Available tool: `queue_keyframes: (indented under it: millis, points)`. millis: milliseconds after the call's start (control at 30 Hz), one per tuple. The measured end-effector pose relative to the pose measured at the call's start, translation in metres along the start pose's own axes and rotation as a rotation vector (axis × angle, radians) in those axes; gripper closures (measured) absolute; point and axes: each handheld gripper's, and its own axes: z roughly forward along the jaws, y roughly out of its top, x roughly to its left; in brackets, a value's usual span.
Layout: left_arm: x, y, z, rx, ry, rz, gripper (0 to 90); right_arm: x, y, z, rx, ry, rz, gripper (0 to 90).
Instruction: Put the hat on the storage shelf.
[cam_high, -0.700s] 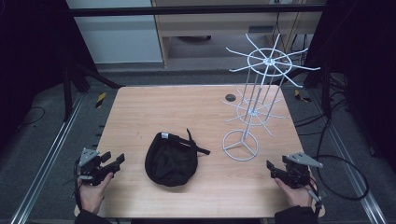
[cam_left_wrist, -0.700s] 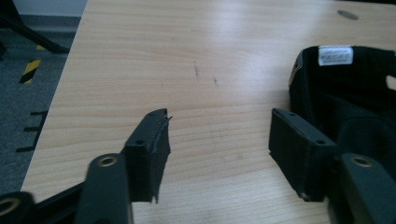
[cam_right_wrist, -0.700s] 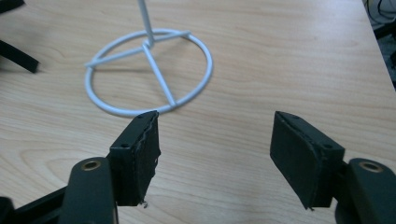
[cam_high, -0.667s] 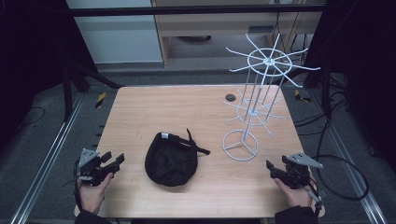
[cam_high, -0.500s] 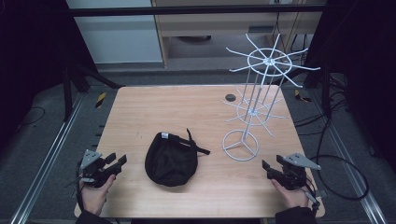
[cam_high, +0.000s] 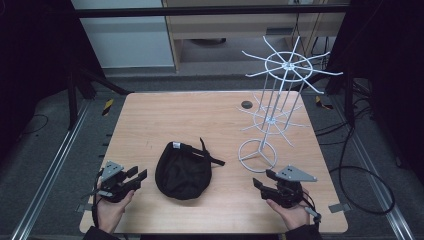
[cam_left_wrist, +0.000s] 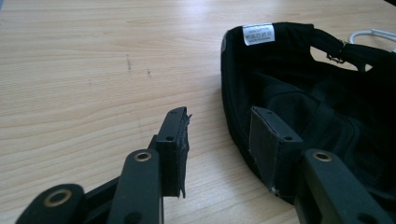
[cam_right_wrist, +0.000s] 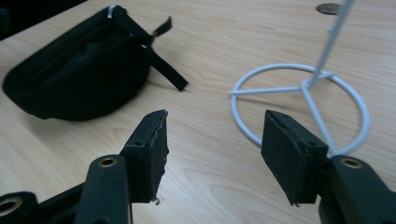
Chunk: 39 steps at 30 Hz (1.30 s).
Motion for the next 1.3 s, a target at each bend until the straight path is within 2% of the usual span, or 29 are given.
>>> queue_keyframes:
  millis: [100, 133, 333, 400, 433, 500, 633, 900, 967, 1167, 1300]
  points:
    - [-0.003, 0.001, 0.003, 0.009, -0.006, 0.008, 56.3, 0.007, 0.002, 0.004, 0.001, 0.022, 0.001, 39.9]
    - [-0.006, 0.001, 0.006, 0.015, -0.012, 0.012, 56.3, 0.015, 0.005, 0.009, 0.003, 0.041, -0.013, 38.9]
    - [-0.012, 0.003, 0.011, 0.027, -0.013, 0.034, 56.1, 0.030, 0.012, 0.022, 0.016, 0.065, -0.054, 40.6]
    - [-0.014, 0.003, 0.013, 0.031, -0.017, 0.035, 56.6, 0.039, 0.019, 0.029, 0.011, 0.094, -0.061, 39.9]
    - [-0.014, 0.003, 0.013, 0.031, -0.017, 0.035, 57.1, 0.039, 0.019, 0.029, 0.011, 0.094, -0.061, 39.9]
    - [-0.015, 0.005, 0.018, 0.035, -0.012, 0.051, 57.6, 0.048, 0.024, 0.038, 0.008, 0.111, -0.075, 39.2]
    - [-0.016, 0.007, 0.022, 0.034, -0.008, 0.055, 58.7, 0.057, 0.029, 0.048, 0.013, 0.120, -0.078, 37.9]
    - [-0.013, 0.007, 0.034, 0.063, 0.002, 0.050, 62.4, 0.070, 0.040, 0.063, 0.017, 0.115, -0.070, 41.6]
    - [-0.013, 0.006, 0.036, 0.070, -0.004, 0.048, 62.5, 0.077, 0.043, 0.074, 0.026, 0.127, -0.065, 41.9]
    - [-0.016, 0.005, 0.044, 0.102, -0.004, 0.066, 62.4, 0.089, 0.048, 0.091, 0.044, 0.136, -0.061, 41.4]
    - [-0.018, 0.005, 0.054, 0.130, -0.002, 0.078, 62.8, 0.097, 0.051, 0.103, 0.065, 0.122, -0.070, 40.7]
